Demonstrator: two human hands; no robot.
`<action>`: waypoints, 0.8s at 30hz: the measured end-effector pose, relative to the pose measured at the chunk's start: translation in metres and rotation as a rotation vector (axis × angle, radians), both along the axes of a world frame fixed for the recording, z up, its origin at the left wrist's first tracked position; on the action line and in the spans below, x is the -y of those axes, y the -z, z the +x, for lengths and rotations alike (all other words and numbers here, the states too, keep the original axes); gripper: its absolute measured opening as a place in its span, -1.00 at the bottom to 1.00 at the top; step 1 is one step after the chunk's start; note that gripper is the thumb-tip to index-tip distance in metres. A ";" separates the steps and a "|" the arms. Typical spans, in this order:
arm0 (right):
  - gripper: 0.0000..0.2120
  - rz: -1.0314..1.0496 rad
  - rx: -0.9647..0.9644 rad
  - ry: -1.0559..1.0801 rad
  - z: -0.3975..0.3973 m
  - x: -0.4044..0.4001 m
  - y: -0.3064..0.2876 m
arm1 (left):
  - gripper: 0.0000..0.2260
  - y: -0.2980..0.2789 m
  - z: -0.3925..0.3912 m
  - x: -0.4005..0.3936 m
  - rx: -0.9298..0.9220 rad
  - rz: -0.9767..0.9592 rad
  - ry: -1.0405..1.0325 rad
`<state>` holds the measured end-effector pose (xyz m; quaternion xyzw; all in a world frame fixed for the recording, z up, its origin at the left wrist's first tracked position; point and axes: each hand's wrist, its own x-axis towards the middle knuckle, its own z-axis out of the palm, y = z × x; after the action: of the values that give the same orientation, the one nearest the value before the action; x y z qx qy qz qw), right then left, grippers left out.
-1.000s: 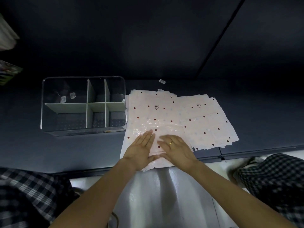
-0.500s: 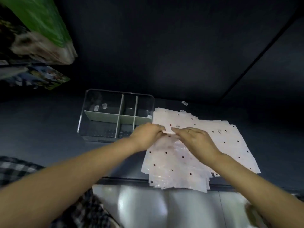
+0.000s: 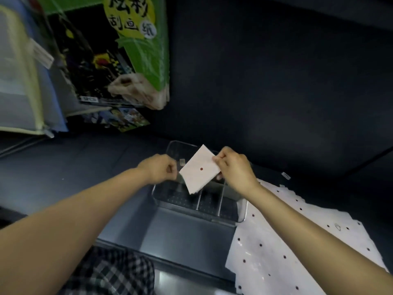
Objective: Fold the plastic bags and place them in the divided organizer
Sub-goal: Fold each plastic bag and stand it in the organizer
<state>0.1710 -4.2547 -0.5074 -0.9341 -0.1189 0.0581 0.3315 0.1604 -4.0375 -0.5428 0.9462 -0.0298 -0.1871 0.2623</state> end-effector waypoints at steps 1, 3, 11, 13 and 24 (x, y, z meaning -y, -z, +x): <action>-0.83 -0.041 0.040 0.014 0.007 -0.009 0.002 | -0.95 0.005 -0.002 -0.008 0.035 0.121 -0.020; -0.79 -0.144 0.158 0.029 0.020 -0.026 0.008 | -0.79 0.014 -0.005 -0.019 -0.001 0.222 -0.041; -0.85 -0.639 0.338 -0.113 0.042 -0.082 0.052 | -0.54 0.035 -0.010 -0.028 -0.132 0.115 0.054; -0.86 -0.517 0.252 -0.017 0.043 -0.095 0.062 | -0.53 0.036 -0.011 -0.027 -0.131 0.107 0.050; -0.61 -0.273 -0.177 -0.162 0.040 -0.108 0.076 | -0.53 0.025 -0.012 -0.016 -0.145 0.239 0.098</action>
<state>0.2112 -4.1469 -0.5829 -0.9491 -0.1550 0.1822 0.2050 0.1487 -4.0216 -0.5682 0.9521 -0.0344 -0.2696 0.1398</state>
